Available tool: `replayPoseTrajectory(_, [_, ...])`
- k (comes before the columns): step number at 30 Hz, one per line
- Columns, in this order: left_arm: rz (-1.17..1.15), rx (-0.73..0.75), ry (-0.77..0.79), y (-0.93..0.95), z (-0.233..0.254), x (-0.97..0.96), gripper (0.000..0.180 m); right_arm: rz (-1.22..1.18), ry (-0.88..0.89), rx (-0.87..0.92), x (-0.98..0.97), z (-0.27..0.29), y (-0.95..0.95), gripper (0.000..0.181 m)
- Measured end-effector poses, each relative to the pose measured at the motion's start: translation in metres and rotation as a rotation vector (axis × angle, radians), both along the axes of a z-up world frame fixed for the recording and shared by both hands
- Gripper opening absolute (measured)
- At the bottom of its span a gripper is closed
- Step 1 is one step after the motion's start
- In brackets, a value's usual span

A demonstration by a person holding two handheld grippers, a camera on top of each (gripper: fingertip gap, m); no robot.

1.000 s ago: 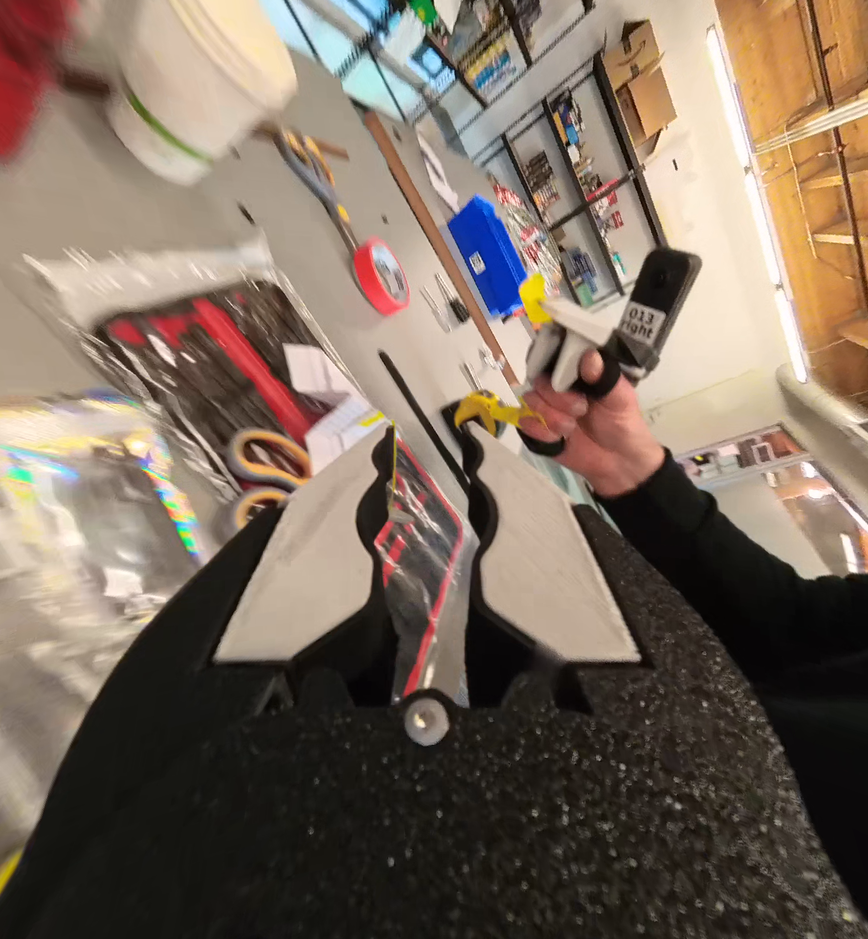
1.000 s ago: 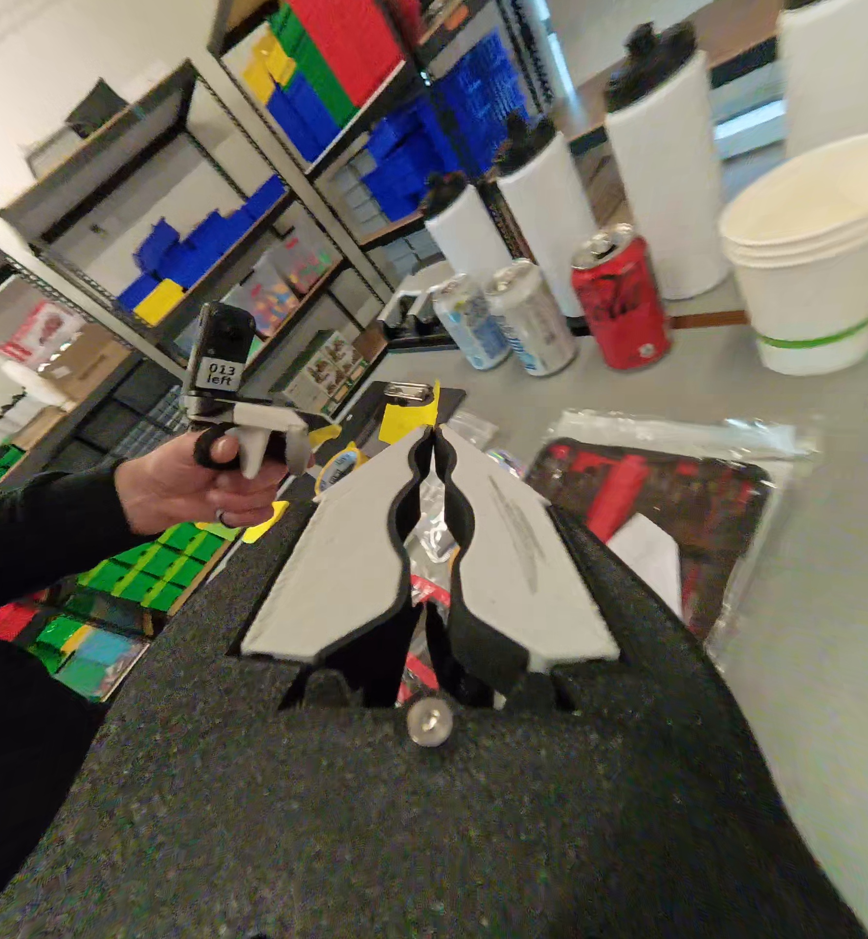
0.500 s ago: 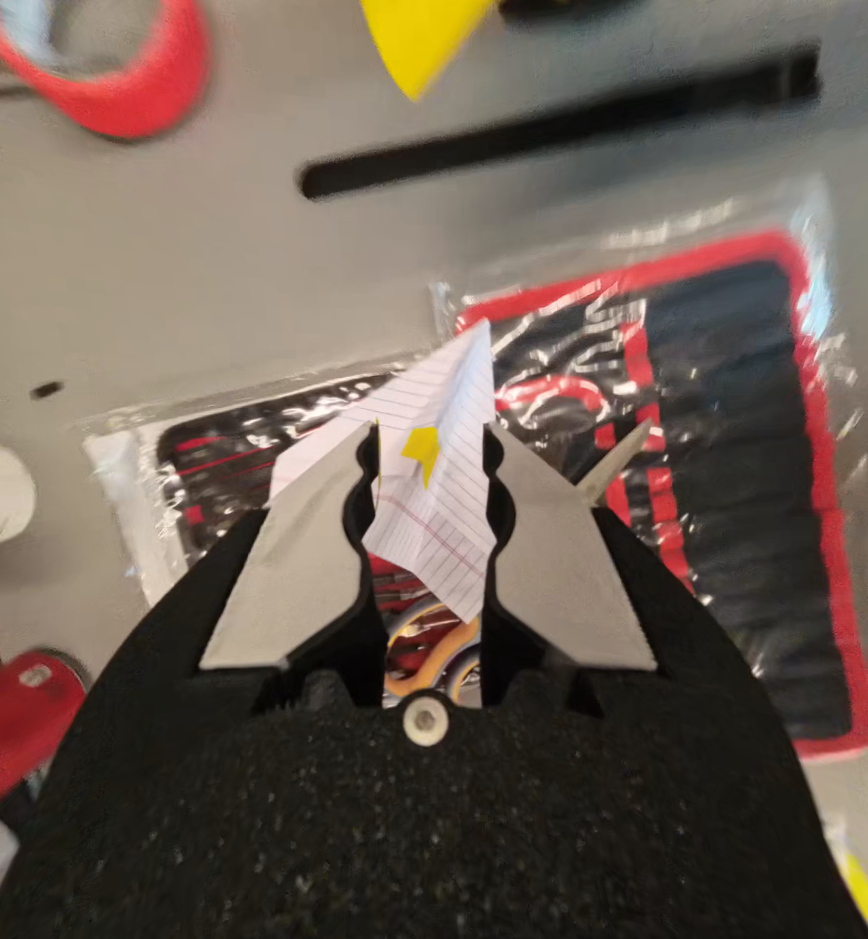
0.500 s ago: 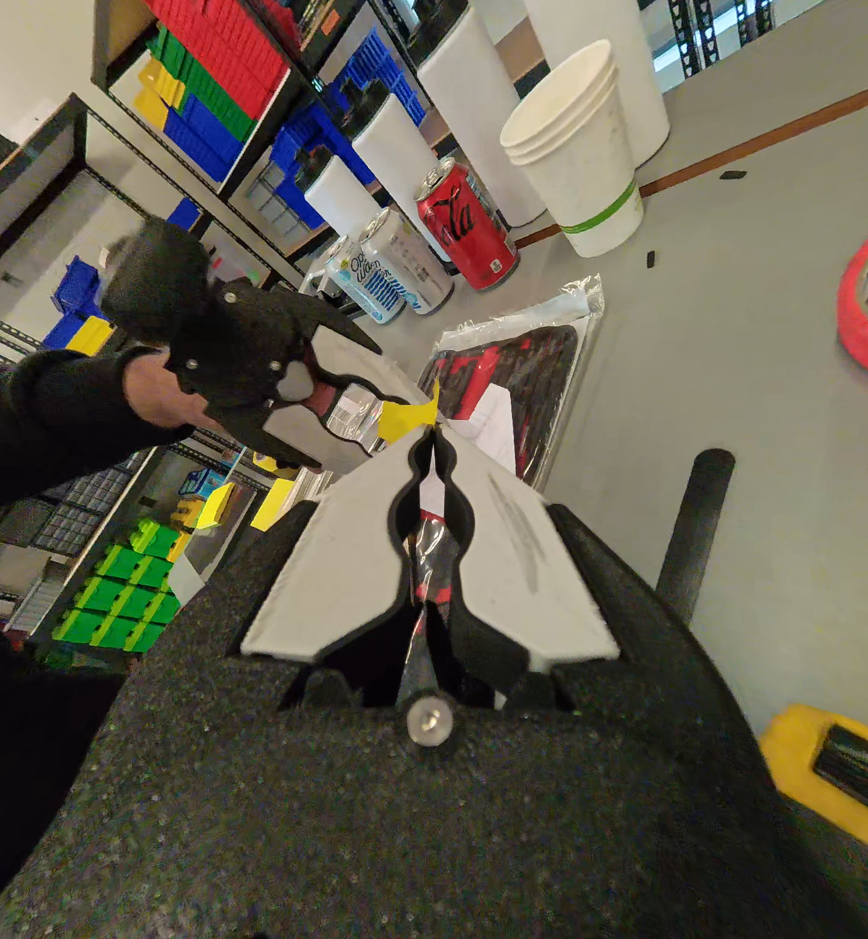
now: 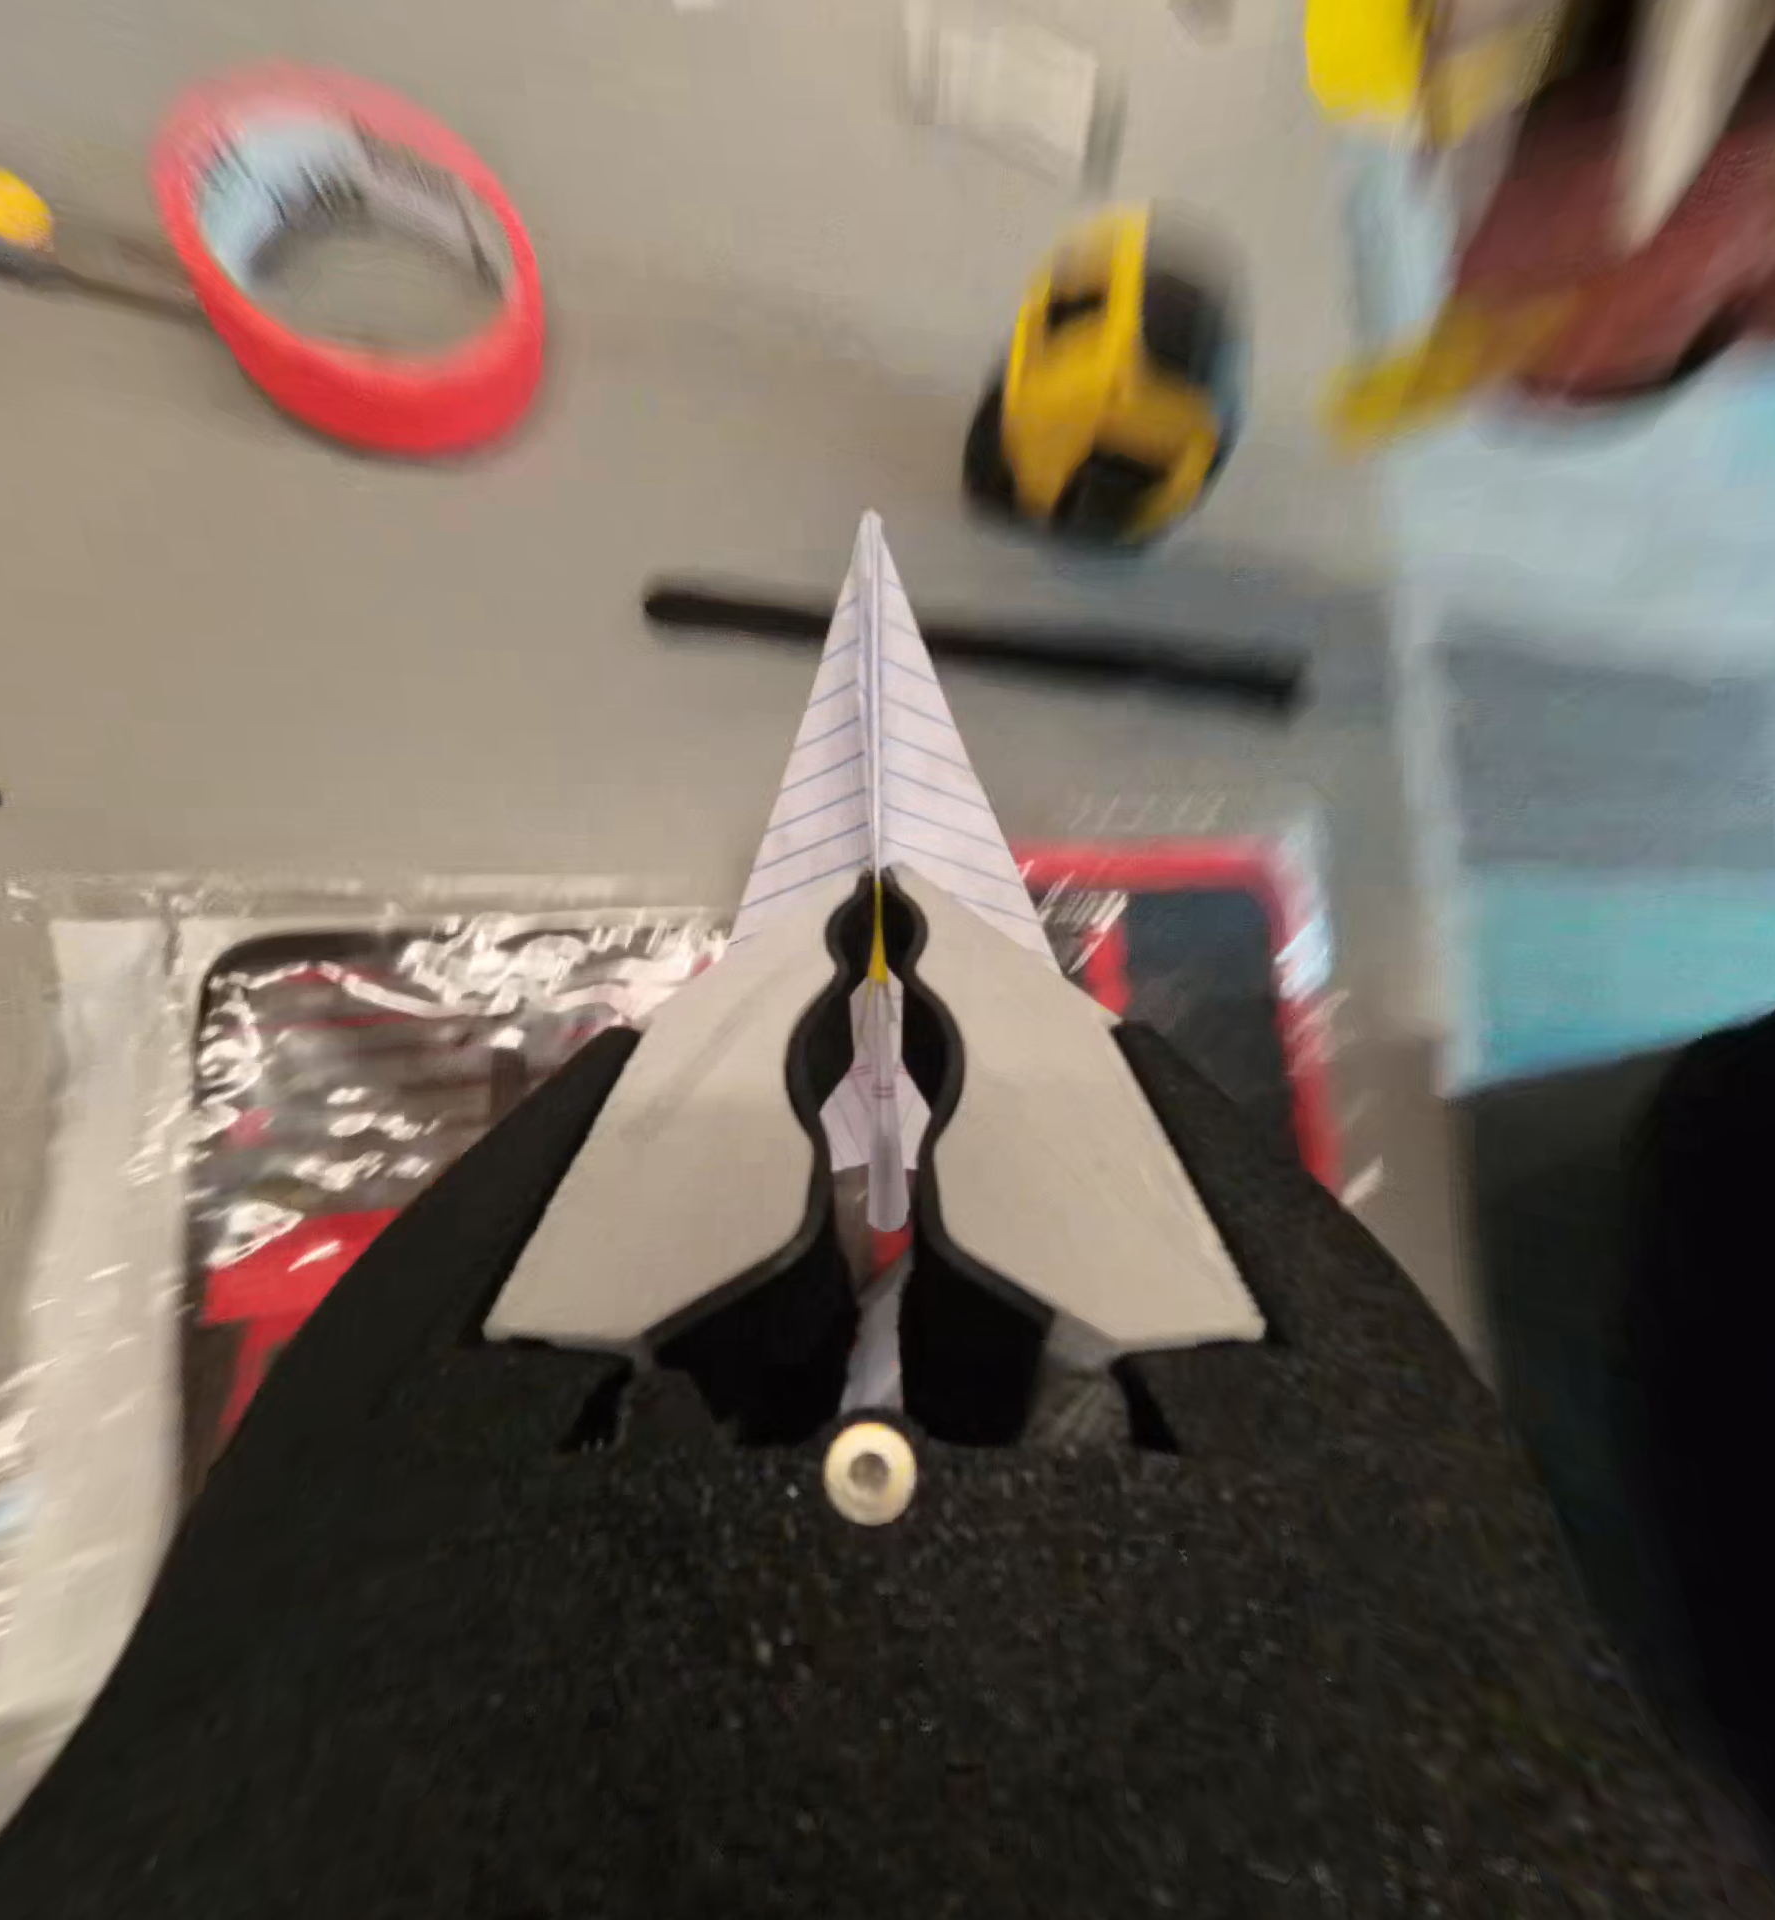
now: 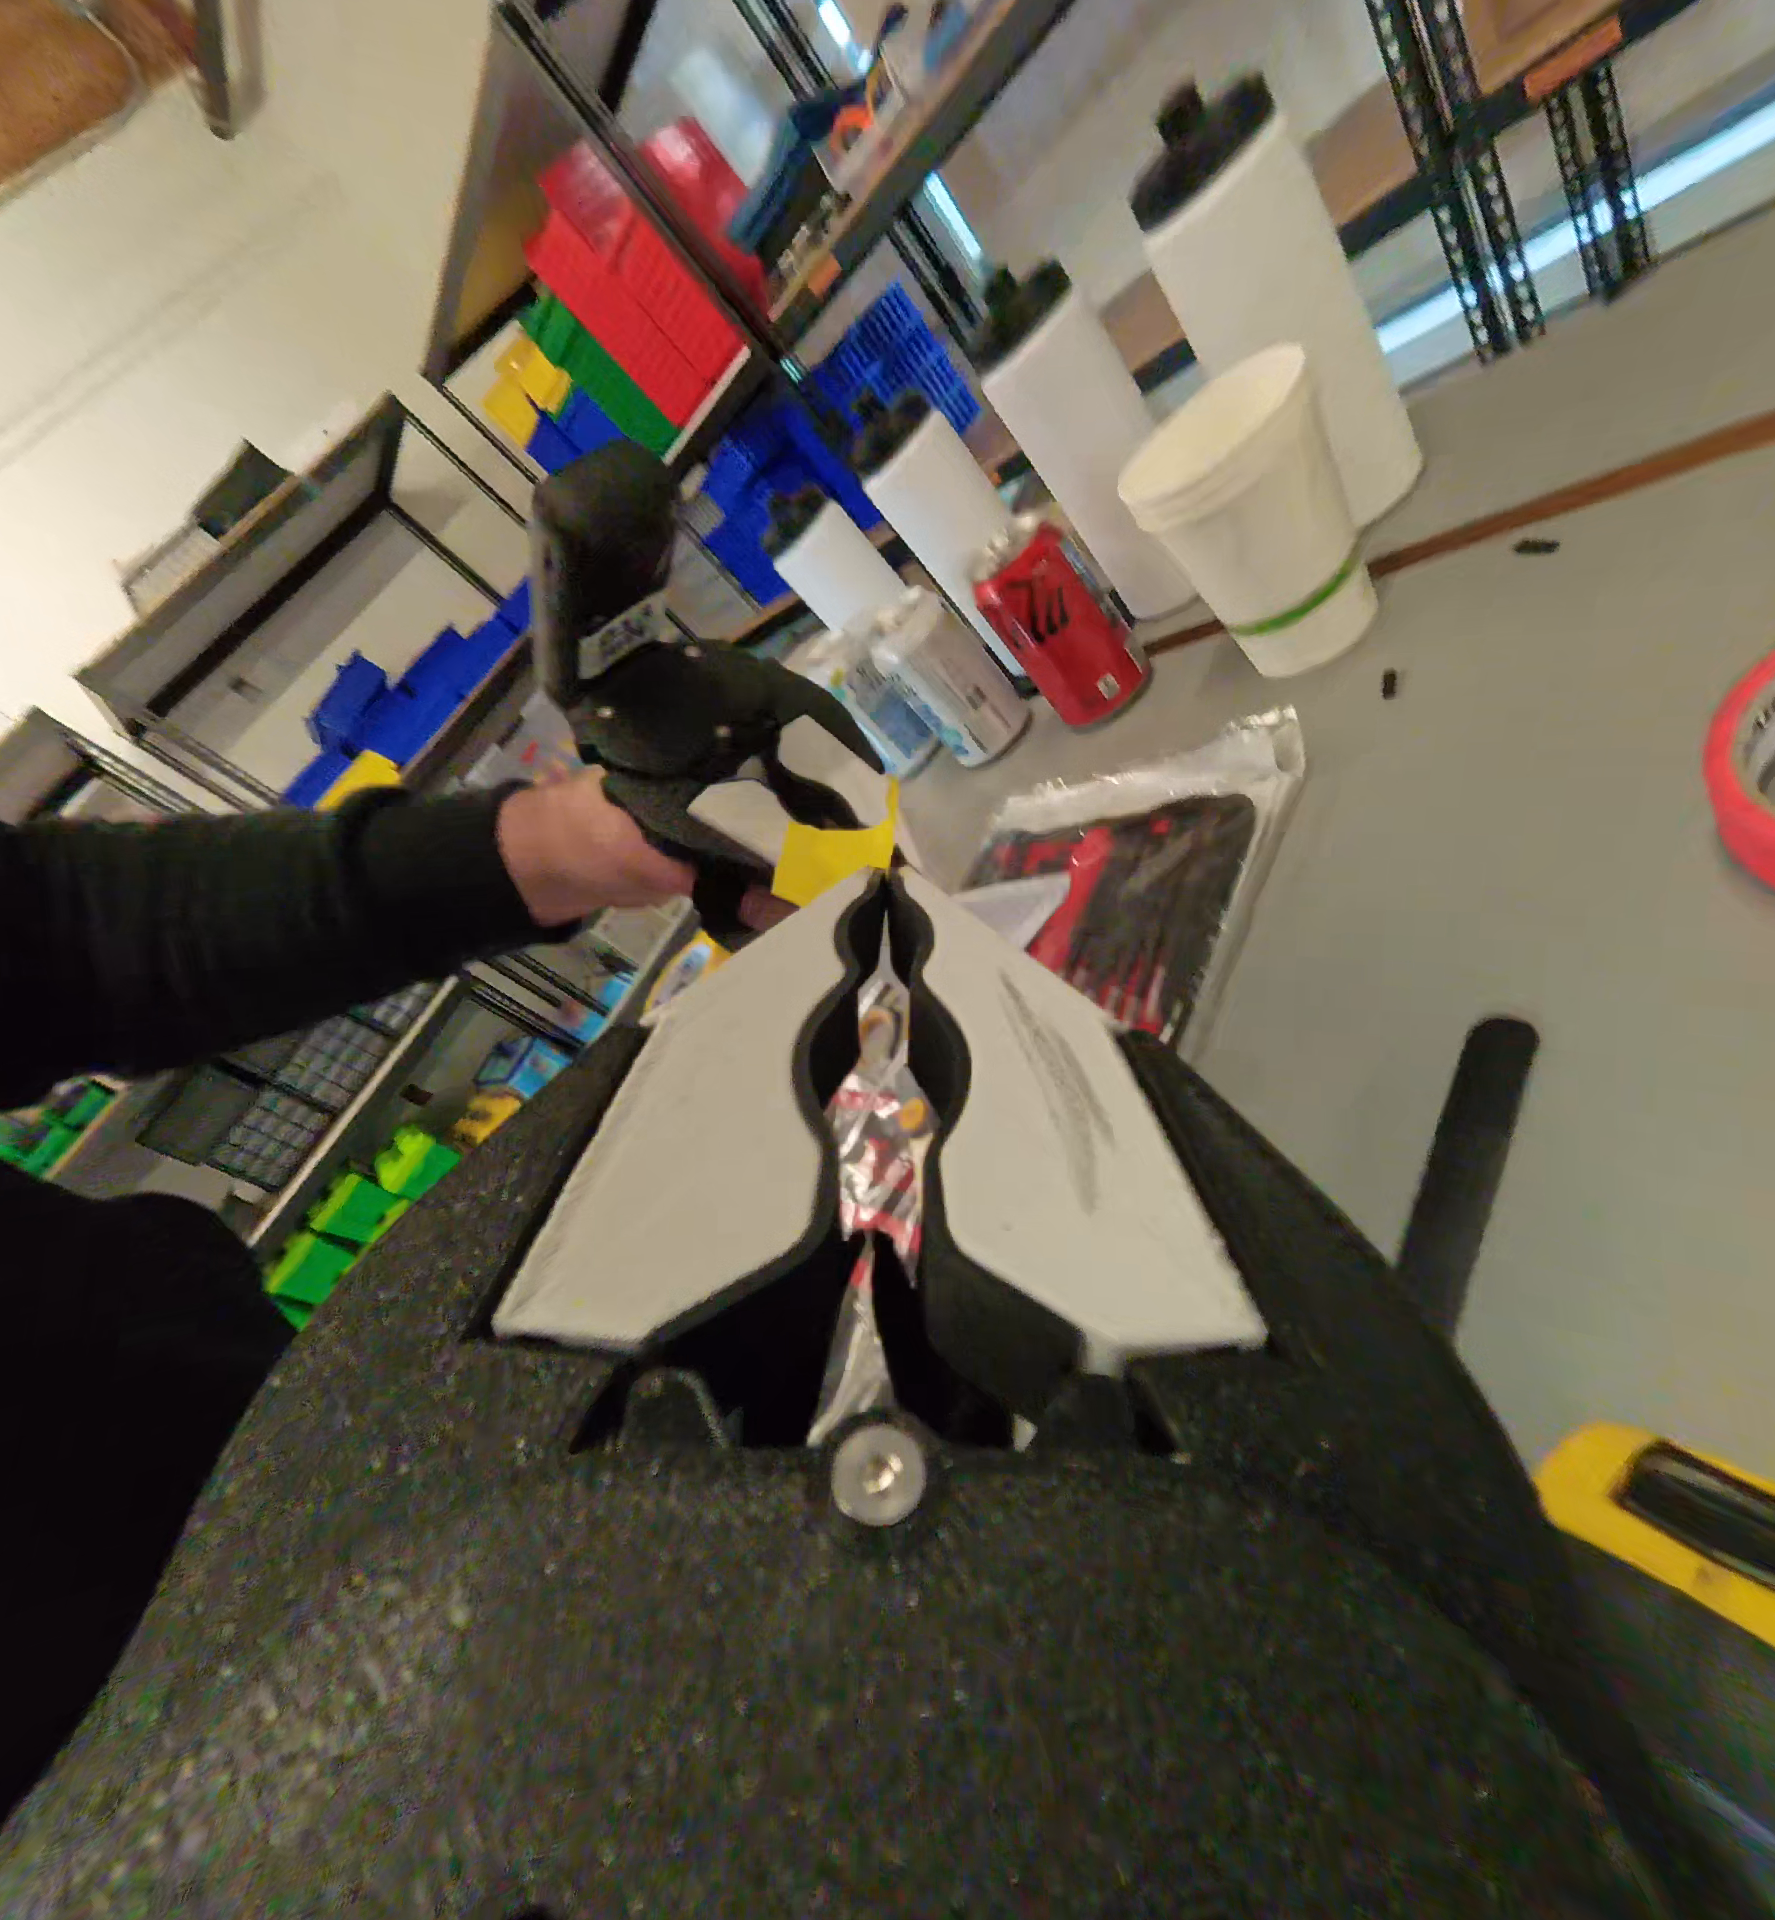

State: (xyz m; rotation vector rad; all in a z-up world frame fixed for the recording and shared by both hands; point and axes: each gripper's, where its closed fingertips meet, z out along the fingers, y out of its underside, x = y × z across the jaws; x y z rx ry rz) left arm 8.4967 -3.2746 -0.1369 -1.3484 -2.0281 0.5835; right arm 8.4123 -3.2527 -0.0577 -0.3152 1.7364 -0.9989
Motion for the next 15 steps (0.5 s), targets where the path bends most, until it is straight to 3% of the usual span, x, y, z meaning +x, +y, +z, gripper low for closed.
replayPoseTrajectory(3, [0.187,0.234,0.542,-0.018,0.099,-0.004,0.000,0.053,-0.097,-0.068,0.006,0.052,0.005,0.000])
replayPoseTrajectory(6, [0.208,0.342,0.959,-0.022,0.180,0.017,0.000,0.133,-0.132,-0.161,0.020,0.105,0.010,0.000])
replayPoseTrajectory(10, [0.069,0.322,1.277,0.003,0.250,0.043,0.000,0.265,-0.160,-0.257,0.045,0.168,0.020,0.000])
replayPoseTrajectory(15, [-0.047,0.298,1.524,0.021,0.302,0.070,0.000,0.476,-0.056,-0.382,0.091,0.218,0.042,0.000])
